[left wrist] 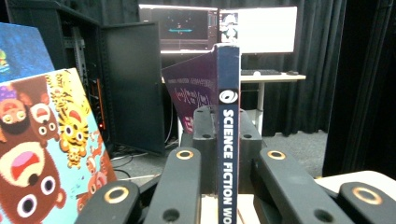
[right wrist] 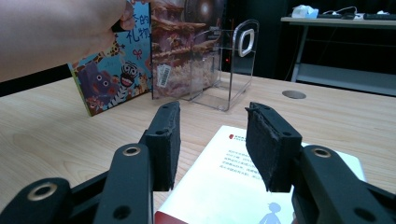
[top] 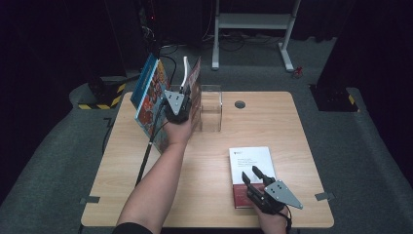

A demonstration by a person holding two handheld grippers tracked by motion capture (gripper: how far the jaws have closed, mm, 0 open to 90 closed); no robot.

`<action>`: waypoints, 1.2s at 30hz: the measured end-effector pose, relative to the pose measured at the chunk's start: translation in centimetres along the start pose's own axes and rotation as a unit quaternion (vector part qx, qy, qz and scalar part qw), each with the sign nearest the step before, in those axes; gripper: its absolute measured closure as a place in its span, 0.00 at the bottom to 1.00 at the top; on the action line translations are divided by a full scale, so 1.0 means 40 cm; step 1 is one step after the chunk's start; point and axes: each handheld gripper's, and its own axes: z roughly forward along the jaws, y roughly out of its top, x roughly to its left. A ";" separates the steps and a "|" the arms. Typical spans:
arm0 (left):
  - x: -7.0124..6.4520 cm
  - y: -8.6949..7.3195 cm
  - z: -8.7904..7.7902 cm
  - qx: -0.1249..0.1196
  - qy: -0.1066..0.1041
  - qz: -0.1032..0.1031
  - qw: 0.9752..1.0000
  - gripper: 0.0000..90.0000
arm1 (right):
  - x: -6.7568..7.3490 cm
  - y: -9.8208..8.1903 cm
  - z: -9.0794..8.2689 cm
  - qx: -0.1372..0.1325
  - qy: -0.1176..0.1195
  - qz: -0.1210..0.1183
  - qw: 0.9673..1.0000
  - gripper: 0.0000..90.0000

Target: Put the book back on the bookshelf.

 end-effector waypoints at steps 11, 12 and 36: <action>0.017 -0.007 -0.016 0.006 0.005 0.022 1.000 0.89 | 0.004 -0.001 0.002 0.002 0.003 -0.001 1.000 0.61; 0.017 -0.007 -0.016 0.006 0.005 0.022 1.000 0.89 | 0.004 -0.001 0.002 0.003 0.003 -0.002 1.000 0.61; 0.057 0.002 -0.031 0.047 0.048 0.024 0.997 0.85 | 0.007 -0.003 0.006 0.005 0.005 -0.006 1.000 0.61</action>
